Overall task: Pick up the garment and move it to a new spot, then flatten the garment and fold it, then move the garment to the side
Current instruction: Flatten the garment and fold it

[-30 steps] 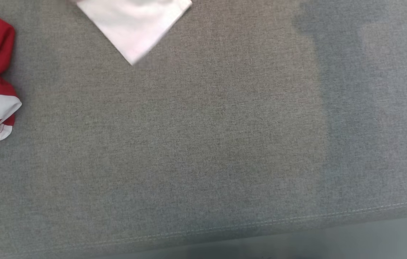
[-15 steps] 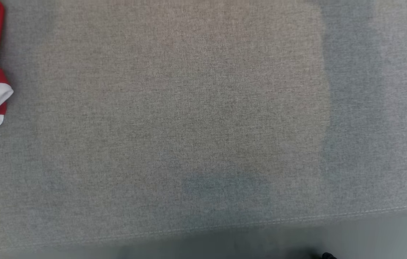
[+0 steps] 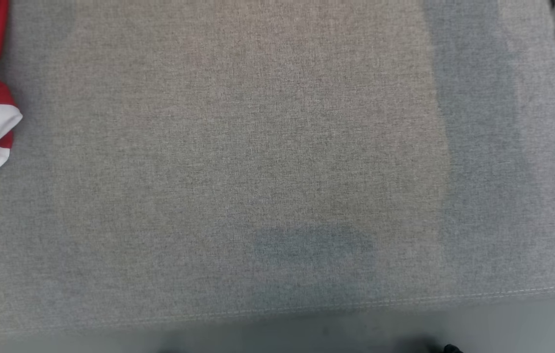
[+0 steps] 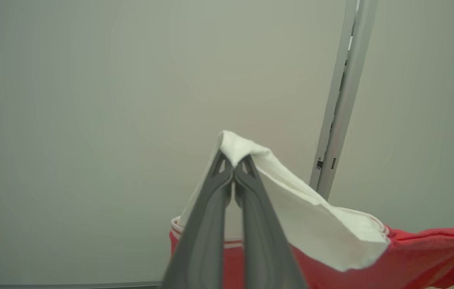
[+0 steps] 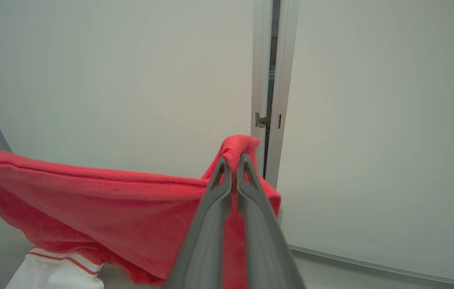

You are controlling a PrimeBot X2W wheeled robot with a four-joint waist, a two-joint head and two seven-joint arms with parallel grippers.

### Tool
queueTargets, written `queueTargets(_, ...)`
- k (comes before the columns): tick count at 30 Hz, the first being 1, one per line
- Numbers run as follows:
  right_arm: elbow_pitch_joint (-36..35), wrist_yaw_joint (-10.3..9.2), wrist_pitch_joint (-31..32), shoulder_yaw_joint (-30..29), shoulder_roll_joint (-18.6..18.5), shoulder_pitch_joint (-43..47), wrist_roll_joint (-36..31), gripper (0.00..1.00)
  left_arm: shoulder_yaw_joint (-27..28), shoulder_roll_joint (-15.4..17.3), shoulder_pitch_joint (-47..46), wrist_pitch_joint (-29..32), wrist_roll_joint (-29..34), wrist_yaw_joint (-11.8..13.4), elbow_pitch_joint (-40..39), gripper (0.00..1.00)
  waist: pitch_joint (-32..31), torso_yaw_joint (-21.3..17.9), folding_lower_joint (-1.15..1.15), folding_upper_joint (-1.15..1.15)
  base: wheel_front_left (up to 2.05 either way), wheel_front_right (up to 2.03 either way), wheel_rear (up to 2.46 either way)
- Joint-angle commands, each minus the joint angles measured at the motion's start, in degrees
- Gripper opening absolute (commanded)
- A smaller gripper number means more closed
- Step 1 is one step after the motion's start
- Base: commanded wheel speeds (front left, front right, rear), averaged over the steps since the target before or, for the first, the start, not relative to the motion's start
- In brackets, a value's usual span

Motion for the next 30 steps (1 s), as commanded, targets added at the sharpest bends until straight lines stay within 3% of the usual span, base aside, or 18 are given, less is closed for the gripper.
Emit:
queueTargets(1,-1.2,-0.1,-0.2,1.0,-0.5,3.5,2.0,0.0,1.6,0.5,3.7,-0.2,-1.1,-0.2,-1.8,0.0,-2.6,-0.6,-0.01,0.0,0.0,0.0,0.0)
queueTargets(8,-9.5,-0.09,0.3,9.1,-4.1,19.7,13.6,0.0,7.4,0.3,23.4,-0.2,-3.4,-0.4,-11.8,0.0,-9.3,-0.7,-0.01,0.0,0.0,0.0,0.0)
queueTargets(16,-18.7,-0.1,-0.1,15.9,-10.0,37.5,23.0,0.0,13.2,-0.8,47.1,-0.2,-0.2,2.9,-25.0,0.0,-15.8,-0.7,-0.01,0.0,0.0,0.0,0.0)
queueTargets(24,-25.3,-0.1,-0.2,14.4,-11.6,52.8,26.6,0.0,21.8,-6.4,68.7,-0.2,0.8,5.1,-34.5,0.0,-20.8,-1.5,-0.01,0.0,0.0,0.0,0.0)
queueTargets(30,-28.6,-0.11,-0.2,10.4,-11.2,62.6,25.5,0.0,27.1,-12.1,79.7,-0.2,3.6,4.5,-35.8,0.0,-23.5,-1.7,-0.01,0.0,0.0,0.0,0.0)
